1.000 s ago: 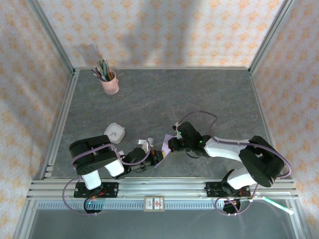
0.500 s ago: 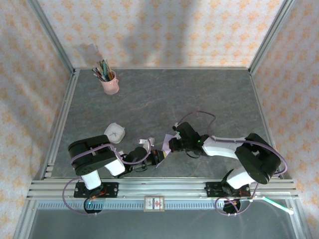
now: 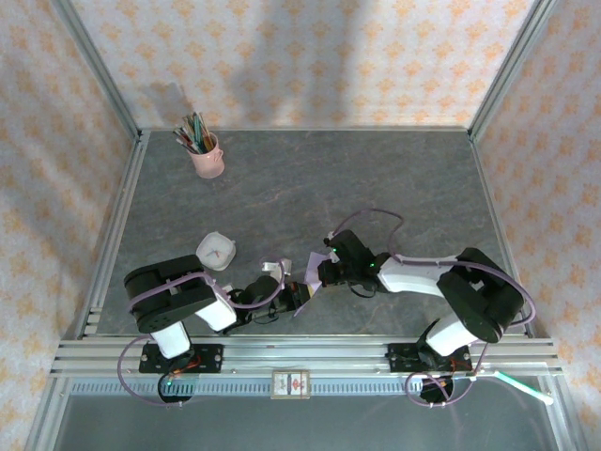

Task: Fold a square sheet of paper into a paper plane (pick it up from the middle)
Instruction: Perform the fifth fold on the wing at the bottom-center of the table.

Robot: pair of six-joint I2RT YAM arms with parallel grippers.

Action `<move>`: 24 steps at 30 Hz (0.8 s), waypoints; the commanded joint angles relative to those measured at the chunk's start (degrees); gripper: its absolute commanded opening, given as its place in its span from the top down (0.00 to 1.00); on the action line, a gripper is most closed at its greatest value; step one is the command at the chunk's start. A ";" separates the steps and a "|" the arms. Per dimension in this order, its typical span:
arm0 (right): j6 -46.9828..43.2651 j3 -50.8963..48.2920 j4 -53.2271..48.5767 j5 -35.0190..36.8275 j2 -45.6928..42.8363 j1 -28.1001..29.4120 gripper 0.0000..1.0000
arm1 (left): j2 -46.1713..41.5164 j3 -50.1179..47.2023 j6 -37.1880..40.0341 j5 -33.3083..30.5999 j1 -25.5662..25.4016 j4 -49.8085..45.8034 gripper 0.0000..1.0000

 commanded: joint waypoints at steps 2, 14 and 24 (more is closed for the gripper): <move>-1.26 1.33 -0.97 2.85 0.94 0.08 0.93 | 2.44 -0.42 0.40 -2.38 0.16 -10.87 1.00; -2.09 2.53 -0.97 2.23 3.15 0.07 0.92 | 2.70 -0.24 0.29 -2.35 0.05 -11.44 1.00; -1.68 1.53 -3.54 3.02 4.32 0.07 0.93 | 1.26 0.08 1.23 -2.71 0.05 -12.79 1.00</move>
